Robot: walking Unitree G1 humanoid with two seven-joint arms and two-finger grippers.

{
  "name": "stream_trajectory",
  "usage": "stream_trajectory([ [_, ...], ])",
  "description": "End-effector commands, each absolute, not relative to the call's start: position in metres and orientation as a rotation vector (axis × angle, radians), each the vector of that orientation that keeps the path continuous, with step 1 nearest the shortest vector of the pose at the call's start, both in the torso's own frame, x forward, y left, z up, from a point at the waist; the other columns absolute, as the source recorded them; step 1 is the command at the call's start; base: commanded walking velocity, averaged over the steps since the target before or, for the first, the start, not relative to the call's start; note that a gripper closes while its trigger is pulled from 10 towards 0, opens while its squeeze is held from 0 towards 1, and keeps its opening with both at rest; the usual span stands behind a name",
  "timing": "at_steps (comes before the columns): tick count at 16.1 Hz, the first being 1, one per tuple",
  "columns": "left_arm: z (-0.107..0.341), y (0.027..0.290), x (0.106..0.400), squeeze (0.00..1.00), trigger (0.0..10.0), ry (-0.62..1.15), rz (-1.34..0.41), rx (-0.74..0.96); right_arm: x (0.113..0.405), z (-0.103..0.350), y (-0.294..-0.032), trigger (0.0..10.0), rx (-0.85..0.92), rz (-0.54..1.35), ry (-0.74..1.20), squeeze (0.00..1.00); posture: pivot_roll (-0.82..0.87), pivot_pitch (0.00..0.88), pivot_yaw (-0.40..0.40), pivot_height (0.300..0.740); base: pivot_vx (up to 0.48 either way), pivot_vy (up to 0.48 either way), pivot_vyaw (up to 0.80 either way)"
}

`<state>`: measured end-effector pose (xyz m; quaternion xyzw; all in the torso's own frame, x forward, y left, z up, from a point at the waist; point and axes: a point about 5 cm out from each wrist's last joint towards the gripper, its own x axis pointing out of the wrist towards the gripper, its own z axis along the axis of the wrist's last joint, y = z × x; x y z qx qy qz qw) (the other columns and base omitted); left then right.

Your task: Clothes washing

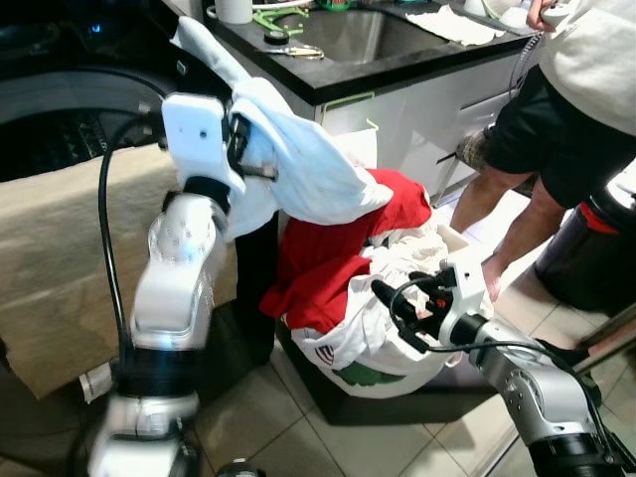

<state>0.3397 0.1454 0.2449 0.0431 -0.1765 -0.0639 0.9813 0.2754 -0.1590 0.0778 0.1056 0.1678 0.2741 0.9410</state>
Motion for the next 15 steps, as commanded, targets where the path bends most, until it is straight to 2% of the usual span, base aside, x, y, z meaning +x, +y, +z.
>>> stream_trajectory([
  [1, 0.264, 0.158, 0.348, 0.00, 0.0, -0.400, -0.073, 0.116, 0.279, 0.082, -0.162, 10.0, 0.206, 0.545, 0.318, 0.00, 0.10, 0.000, -0.065, 0.740, 0.000, 0.000, 0.00],
  [3, 0.283, 0.179, 0.367, 0.00, 0.0, -0.389, -0.016, 0.140, 0.279, 0.080, -0.161, 10.0, 0.206, 0.546, 0.319, 0.00, 0.10, 0.000, -0.063, 0.740, 0.000, 0.000, 0.00],
  [7, 0.295, 0.189, 0.379, 0.00, 0.0, -0.380, 0.008, 0.170, 0.279, 0.080, -0.159, 10.0, 0.210, 0.541, 0.313, 0.00, 0.09, 0.000, -0.046, 0.740, 0.000, 0.000, 0.00],
  [10, 0.305, 0.208, 0.391, 0.00, 0.0, -0.389, 0.097, 0.178, 0.277, 0.078, -0.160, 10.0, 0.210, 0.531, 0.314, 0.00, 0.09, 0.000, -0.044, 0.740, 0.000, 0.000, 0.00],
  [12, 0.332, 0.222, 0.395, 0.00, 0.0, -0.440, 0.173, 0.189, 0.278, 0.078, -0.160, 10.0, 0.209, 0.531, 0.316, 0.00, 0.10, 0.000, -0.051, 0.740, 0.000, 0.000, 0.00],
  [15, 0.363, 0.228, 0.398, 0.00, 0.0, -0.486, 0.223, 0.207, 0.281, 0.079, -0.156, 10.0, 0.210, 0.537, 0.314, 0.00, 0.10, 0.000, -0.049, 0.740, 0.000, 0.000, 0.00],
])
